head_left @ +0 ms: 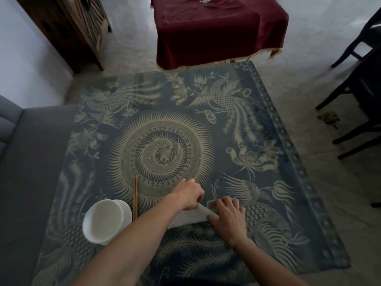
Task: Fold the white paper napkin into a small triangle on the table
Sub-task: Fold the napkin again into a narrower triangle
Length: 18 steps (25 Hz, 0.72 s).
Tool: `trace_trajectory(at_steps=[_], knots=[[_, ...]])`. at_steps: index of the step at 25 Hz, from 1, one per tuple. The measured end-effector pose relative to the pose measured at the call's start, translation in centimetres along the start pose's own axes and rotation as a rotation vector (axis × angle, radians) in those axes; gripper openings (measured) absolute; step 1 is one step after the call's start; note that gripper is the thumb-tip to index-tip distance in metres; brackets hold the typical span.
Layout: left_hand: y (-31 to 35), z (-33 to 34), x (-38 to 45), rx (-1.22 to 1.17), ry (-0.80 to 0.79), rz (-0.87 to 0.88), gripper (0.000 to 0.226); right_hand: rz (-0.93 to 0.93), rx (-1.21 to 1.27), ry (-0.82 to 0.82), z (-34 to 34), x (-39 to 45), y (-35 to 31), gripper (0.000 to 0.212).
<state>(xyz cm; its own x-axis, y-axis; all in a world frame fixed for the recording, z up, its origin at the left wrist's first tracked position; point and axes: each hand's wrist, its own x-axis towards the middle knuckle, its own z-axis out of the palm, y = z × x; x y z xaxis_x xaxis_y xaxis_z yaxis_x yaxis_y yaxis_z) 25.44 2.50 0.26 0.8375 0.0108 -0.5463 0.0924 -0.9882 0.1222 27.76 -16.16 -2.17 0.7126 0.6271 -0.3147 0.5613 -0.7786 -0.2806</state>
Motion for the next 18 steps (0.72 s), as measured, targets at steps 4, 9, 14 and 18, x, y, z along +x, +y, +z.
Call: trace_trajectory(at_steps=[4, 9, 14, 18], knots=[[-1.4, -0.6, -0.4, -0.320, -0.028, -0.091, 0.012, -0.008, 0.196, -0.025, -1.4, 1.5, -0.1, 0.041], [-3.8, -0.3, -1.9, -0.910, -0.011, -0.363, 0.017, 0.198, 0.764, -0.040, -2.5, 3.6, -1.6, 0.059], [-4.2, 1.8, -4.0, -1.247, 0.059, -0.543, 0.022, 0.118, 0.619, -0.143, -2.0, 5.2, -3.1, 0.029], [-4.7, 3.4, -5.2, -1.172, 0.074, -0.578, 0.025, 0.054, 0.489, -0.155, -1.4, 5.4, -4.2, 0.012]])
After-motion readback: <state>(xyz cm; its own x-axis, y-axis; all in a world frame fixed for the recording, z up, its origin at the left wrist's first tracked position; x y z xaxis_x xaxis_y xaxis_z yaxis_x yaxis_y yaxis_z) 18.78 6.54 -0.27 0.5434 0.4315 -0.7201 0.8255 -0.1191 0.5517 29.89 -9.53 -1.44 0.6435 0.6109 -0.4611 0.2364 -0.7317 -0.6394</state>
